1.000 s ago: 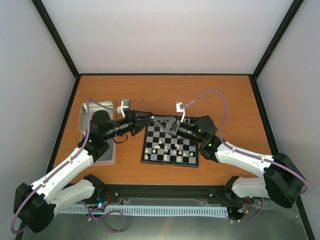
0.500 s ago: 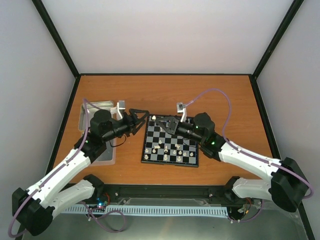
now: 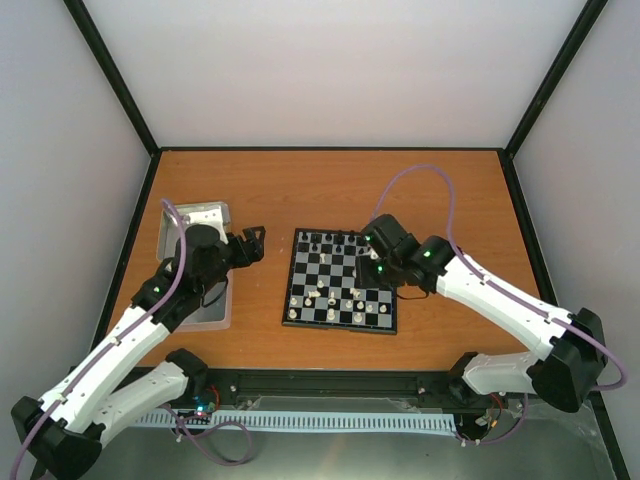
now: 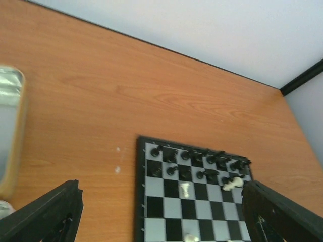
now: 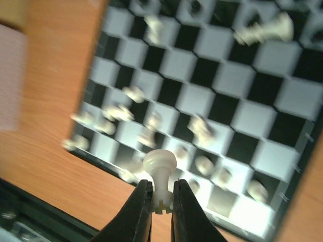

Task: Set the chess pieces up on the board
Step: Place the chess piece on the chessboard.

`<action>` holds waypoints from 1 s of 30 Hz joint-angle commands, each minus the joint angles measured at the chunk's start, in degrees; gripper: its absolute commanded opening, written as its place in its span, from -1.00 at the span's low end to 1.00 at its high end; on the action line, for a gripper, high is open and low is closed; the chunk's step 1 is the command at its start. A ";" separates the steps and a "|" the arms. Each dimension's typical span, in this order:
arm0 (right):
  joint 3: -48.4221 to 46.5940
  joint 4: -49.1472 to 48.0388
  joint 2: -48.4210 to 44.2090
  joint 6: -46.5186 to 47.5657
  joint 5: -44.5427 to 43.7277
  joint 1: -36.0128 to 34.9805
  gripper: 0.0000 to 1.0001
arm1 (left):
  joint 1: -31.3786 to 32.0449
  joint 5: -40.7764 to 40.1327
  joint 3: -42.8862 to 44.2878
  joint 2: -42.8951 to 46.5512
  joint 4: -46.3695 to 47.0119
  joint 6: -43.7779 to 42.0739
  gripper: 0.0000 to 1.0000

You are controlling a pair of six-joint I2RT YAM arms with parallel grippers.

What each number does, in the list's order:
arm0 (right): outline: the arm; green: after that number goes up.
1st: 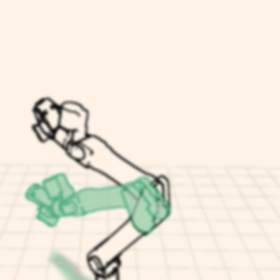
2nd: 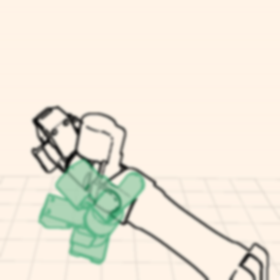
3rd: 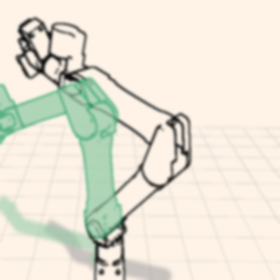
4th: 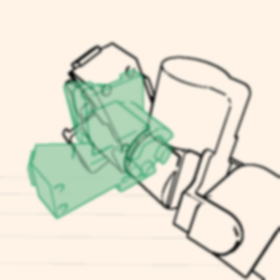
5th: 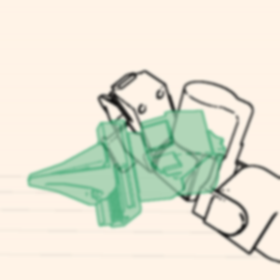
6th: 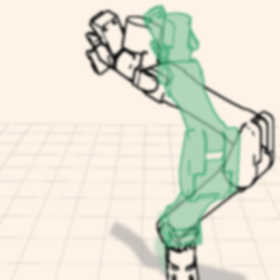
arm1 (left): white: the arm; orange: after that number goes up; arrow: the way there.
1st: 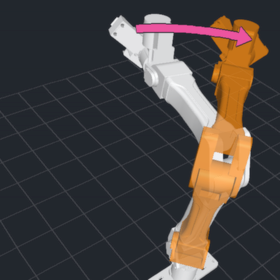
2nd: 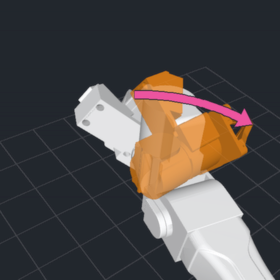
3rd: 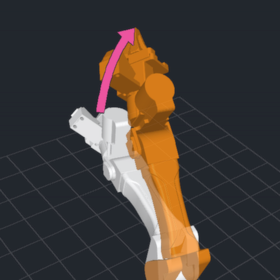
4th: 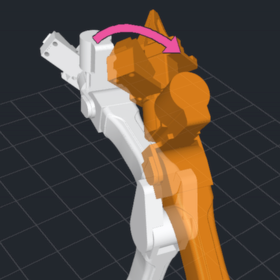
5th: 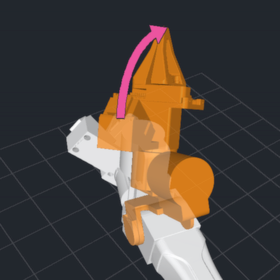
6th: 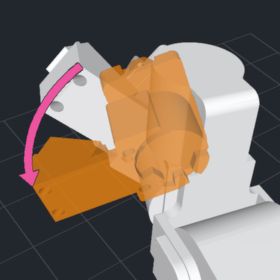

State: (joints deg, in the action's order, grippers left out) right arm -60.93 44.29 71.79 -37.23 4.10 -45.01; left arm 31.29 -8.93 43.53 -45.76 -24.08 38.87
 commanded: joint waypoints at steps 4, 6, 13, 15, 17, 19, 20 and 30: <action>1.89 23.78 0.75 -0.05 -11.12 0.32 -0.95 | 0.09 -7.02 1.55 0.32 -0.24 -14.28 0.75; 4.28 23.77 1.24 -0.52 -11.78 0.44 -0.95 | 0.13 -6.60 1.44 -0.12 0.23 -14.35 0.77; 8.92 18.73 3.83 1.39 -4.55 0.45 -0.94 | 0.09 -4.27 1.76 -1.71 0.50 -14.53 0.78; 9.06 18.16 4.92 2.23 -3.38 0.45 -0.94 | 0.09 -4.24 1.53 -1.50 0.66 -14.42 0.78; 9.32 17.22 6.23 2.90 -2.38 0.45 -0.94 | 0.04 -4.29 1.34 -1.37 0.93 -14.44 0.78; 9.78 15.65 7.40 3.48 -1.57 0.45 -0.94 | 0.09 -4.33 1.53 -1.44 1.01 -14.55 0.79; 9.90 14.89 8.13 3.67 -1.15 0.45 -0.95 | 0.09 -4.42 1.76 -1.53 0.93 -14.76 0.79; 10.13 12.04 11.94 4.19 -2.44 0.45 -0.95 | 0.09 -3.82 2.67 -1.69 0.77 -14.19 0.79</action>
State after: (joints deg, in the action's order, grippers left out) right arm -51.07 57.54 82.56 -33.54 2.68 -44.97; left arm 31.29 -13.43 44.10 -47.57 -24.05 25.47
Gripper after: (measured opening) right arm 0.083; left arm 0.893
